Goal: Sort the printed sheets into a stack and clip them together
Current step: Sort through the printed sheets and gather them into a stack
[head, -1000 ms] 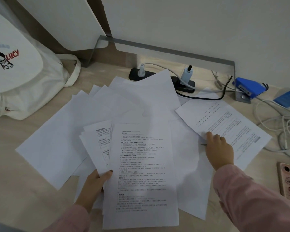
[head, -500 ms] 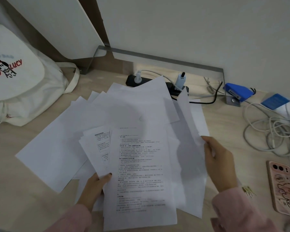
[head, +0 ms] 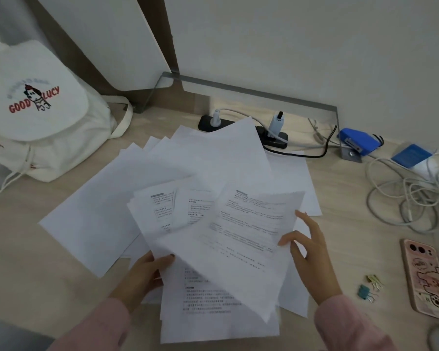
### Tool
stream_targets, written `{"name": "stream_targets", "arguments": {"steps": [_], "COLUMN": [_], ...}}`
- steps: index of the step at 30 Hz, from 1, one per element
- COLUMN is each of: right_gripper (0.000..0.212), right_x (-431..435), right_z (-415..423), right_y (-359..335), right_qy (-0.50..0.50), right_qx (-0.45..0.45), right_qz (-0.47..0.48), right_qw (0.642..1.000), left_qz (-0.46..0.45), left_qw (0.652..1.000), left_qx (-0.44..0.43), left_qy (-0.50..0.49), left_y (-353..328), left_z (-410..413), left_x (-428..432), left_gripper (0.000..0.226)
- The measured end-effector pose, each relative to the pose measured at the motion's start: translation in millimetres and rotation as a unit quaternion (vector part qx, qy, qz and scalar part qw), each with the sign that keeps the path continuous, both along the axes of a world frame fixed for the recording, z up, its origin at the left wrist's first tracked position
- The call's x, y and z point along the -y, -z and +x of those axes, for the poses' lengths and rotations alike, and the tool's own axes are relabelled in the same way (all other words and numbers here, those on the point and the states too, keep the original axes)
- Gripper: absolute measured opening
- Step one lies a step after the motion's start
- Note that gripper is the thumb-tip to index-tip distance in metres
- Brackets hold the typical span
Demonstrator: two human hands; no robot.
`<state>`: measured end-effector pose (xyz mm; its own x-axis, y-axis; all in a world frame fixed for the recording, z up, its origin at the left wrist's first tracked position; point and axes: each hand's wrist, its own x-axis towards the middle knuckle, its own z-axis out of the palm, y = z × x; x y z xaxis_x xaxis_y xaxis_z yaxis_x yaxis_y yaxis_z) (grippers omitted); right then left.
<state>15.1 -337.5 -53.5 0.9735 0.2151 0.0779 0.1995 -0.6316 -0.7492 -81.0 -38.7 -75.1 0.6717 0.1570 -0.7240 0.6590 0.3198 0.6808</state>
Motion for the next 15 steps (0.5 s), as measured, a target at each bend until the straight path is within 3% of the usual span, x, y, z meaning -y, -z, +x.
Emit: {"name": "stream_targets", "arguments": {"steps": [5, 12, 13, 15], "right_gripper": [0.042, 0.044, 0.049, 0.052], "right_x": [9.0, -1.2, -8.8, -23.1], "right_z": [1.5, 7.0, 8.6, 12.9], "right_y": [10.4, 16.3, 15.1, 15.2], "right_qy": [0.029, 0.021, 0.014, -0.013], "right_qx": [-0.132, -0.194, -0.199, -0.206], "right_qz": [0.057, 0.085, 0.086, 0.084], "right_qw": [0.989, 0.977, 0.976, 0.975], "left_qz": [-0.008, -0.022, -0.026, -0.029], "left_qw": [1.000, 0.998, 0.998, 0.998], "left_qx": [-0.021, -0.050, -0.047, -0.036], "left_qy": [0.021, 0.014, 0.016, 0.029], "left_y": [-0.9, 0.4, 1.2, 2.5], "left_z": [-0.5, 7.6, 8.0, 9.0], "left_x": [2.5, 5.3, 5.8, 5.0], "left_gripper": [0.031, 0.035, 0.040, 0.069]}}
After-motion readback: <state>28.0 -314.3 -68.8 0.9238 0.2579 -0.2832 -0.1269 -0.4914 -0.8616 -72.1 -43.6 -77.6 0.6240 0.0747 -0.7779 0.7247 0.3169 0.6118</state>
